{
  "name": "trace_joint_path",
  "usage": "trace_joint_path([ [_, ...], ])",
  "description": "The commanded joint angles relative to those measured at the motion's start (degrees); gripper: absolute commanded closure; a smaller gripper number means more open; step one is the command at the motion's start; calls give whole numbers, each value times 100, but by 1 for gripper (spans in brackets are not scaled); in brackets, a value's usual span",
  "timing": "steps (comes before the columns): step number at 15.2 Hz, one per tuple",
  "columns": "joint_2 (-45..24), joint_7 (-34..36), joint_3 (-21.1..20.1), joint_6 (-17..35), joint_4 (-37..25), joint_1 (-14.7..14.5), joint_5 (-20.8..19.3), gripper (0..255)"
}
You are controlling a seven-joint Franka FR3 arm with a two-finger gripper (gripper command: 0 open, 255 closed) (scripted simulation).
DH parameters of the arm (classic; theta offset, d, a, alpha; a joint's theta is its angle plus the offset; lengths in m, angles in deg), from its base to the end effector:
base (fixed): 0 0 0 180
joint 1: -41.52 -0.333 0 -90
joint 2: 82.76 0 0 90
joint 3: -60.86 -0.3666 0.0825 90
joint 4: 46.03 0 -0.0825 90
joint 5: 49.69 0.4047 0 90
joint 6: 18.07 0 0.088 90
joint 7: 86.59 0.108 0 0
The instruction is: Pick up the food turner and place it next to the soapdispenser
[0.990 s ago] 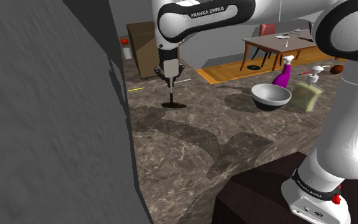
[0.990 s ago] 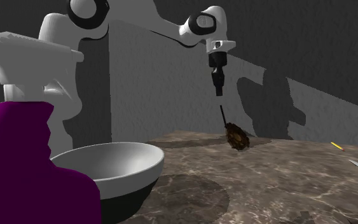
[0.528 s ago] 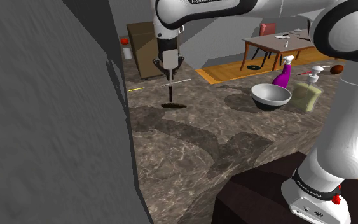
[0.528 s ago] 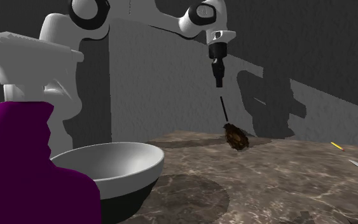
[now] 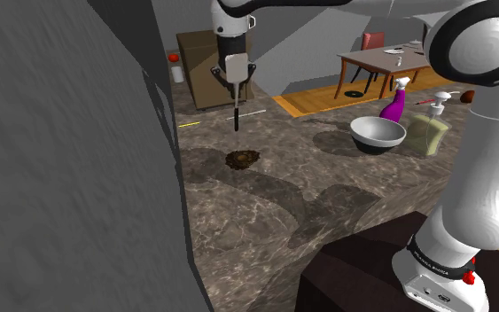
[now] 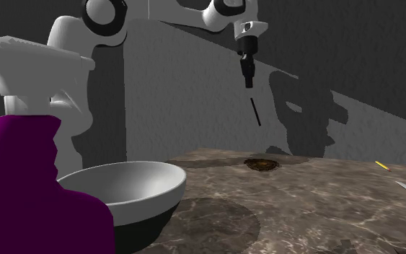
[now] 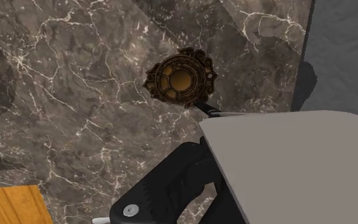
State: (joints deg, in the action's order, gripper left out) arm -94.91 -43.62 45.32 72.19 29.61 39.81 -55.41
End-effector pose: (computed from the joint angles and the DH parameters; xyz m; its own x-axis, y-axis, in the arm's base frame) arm 0.6296 0.1603 0.6723 0.8948 -0.4414 0.0665 -0.4422 -0.8969 -0.0028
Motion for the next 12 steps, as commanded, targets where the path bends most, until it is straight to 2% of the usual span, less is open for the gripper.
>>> trace_joint_path([
  [1,-77,4,-7,-205,-276,-25,-22,255],
  [4,-169,6,-12,-424,-585,-53,-51,255],
  [8,764,-445,150,-79,639,329,237,255],
  [12,1541,-935,393,114,1572,594,440,255],
])
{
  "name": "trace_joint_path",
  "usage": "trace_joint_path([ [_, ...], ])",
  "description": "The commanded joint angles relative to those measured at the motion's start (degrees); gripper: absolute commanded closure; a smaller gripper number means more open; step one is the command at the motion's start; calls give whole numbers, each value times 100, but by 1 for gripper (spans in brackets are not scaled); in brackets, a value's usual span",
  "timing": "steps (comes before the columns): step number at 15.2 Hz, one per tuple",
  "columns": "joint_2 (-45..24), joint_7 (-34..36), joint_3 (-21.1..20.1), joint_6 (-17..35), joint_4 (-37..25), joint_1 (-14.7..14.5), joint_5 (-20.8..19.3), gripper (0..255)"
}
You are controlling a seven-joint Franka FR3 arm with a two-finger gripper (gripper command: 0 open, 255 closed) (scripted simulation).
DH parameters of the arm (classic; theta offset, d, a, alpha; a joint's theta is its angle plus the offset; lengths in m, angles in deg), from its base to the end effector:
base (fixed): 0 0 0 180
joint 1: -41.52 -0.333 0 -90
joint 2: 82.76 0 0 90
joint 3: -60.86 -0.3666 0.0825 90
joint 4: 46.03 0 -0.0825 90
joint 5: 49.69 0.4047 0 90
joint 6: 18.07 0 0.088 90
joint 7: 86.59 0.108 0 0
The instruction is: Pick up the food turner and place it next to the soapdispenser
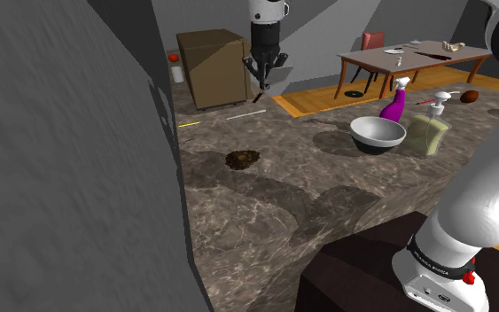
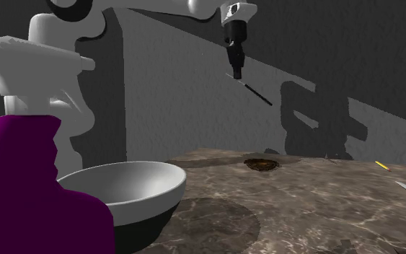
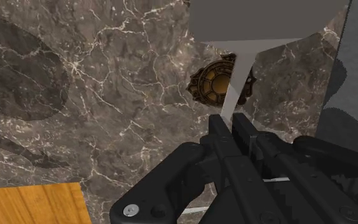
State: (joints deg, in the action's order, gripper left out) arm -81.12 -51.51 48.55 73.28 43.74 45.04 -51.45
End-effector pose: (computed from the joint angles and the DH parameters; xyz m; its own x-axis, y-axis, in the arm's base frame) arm 0.5614 0.0857 0.6943 0.8945 -0.4420 0.0666 -0.4429 -0.8966 -0.0018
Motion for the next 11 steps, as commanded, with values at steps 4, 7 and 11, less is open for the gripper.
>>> trace_joint_path([
  [4,830,-647,360,102,904,274,157,255],
  [7,1270,-1024,595,131,1366,409,187,255],
  [11,1784,-1525,933,129,1872,573,160,255],
])
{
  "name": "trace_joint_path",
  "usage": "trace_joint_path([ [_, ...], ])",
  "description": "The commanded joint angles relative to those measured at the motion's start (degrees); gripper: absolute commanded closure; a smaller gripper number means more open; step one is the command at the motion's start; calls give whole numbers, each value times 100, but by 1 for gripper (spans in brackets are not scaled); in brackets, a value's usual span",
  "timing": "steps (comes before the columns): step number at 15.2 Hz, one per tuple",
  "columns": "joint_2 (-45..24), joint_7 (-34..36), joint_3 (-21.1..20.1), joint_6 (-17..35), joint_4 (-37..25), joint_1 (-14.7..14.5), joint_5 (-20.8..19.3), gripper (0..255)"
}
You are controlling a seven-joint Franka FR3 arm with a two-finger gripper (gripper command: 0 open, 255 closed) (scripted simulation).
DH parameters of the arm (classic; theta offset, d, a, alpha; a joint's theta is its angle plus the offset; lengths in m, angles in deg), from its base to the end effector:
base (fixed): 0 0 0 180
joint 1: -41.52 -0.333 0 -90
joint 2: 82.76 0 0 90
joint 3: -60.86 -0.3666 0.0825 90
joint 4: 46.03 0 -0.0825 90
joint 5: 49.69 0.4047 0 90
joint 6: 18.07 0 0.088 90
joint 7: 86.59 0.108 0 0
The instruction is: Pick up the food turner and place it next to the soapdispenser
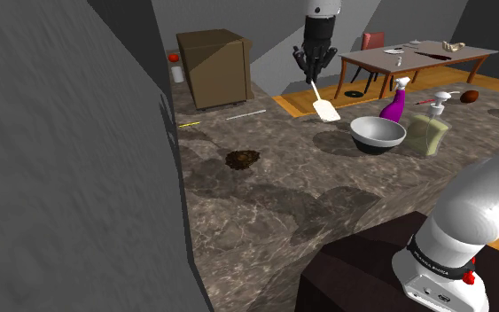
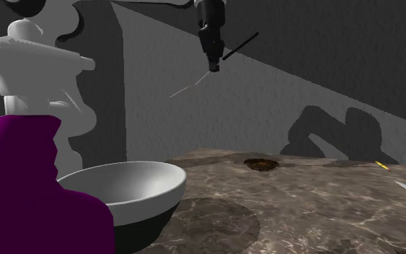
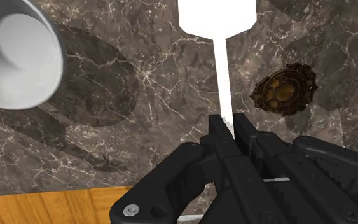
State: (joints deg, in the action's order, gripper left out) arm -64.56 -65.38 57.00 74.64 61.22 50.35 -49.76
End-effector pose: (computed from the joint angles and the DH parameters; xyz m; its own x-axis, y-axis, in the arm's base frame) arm 0.4609 -0.0342 0.6937 0.8942 -0.4427 0.0669 -0.4435 -0.8963 -0.0021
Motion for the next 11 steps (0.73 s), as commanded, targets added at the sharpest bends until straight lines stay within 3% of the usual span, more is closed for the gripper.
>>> trace_joint_path([
  [1,244,-263,176,-13,232,83,-26,255],
  [11,1115,-1539,1112,-137,945,511,-373,255],
])
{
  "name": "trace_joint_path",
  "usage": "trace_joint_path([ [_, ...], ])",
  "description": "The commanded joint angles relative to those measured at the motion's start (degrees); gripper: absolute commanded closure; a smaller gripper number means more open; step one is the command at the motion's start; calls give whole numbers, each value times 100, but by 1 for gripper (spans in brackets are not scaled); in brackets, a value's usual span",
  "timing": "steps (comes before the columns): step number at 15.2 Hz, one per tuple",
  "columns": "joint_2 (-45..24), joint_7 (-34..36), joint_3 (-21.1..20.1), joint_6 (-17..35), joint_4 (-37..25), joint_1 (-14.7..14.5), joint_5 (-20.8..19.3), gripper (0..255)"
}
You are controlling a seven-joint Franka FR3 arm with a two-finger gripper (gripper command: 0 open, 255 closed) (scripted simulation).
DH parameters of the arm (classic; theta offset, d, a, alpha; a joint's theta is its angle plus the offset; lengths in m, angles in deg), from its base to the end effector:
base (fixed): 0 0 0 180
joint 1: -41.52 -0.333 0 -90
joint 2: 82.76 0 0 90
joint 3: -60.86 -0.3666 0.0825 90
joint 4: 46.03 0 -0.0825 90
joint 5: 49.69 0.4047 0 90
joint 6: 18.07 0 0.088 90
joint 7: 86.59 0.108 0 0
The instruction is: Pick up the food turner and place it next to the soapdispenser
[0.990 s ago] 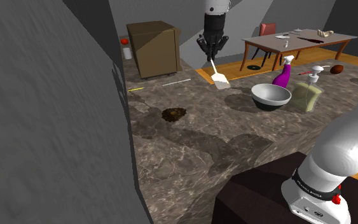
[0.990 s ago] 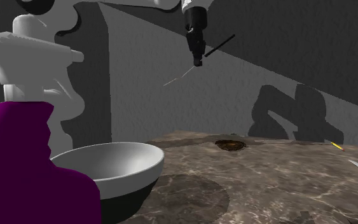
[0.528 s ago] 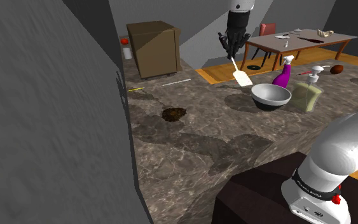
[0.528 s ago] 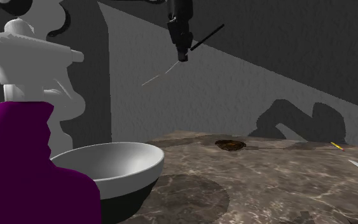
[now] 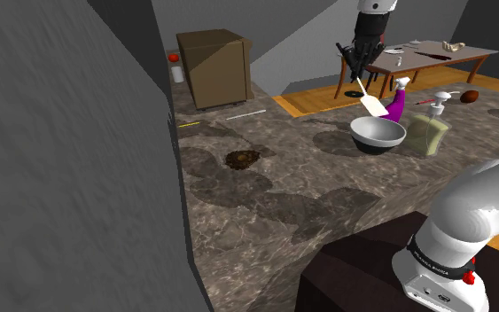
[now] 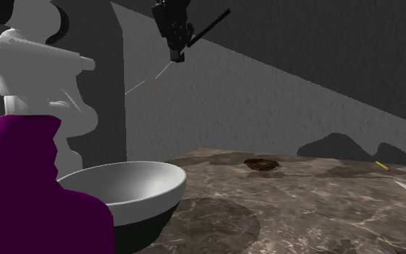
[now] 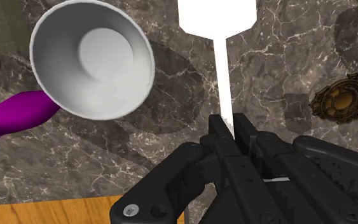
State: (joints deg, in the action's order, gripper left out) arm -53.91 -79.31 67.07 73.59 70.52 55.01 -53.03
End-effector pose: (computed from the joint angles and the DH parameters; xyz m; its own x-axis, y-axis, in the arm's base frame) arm 0.3633 -0.1508 0.6893 0.8942 -0.4426 0.0668 -0.4434 -0.8963 -0.0024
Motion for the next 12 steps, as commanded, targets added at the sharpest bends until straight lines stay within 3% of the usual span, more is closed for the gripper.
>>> trace_joint_path([
  [1,107,-277,206,-46,52,88,-93,255],
  [12,342,-1774,1390,-168,33,535,-643,255],
])
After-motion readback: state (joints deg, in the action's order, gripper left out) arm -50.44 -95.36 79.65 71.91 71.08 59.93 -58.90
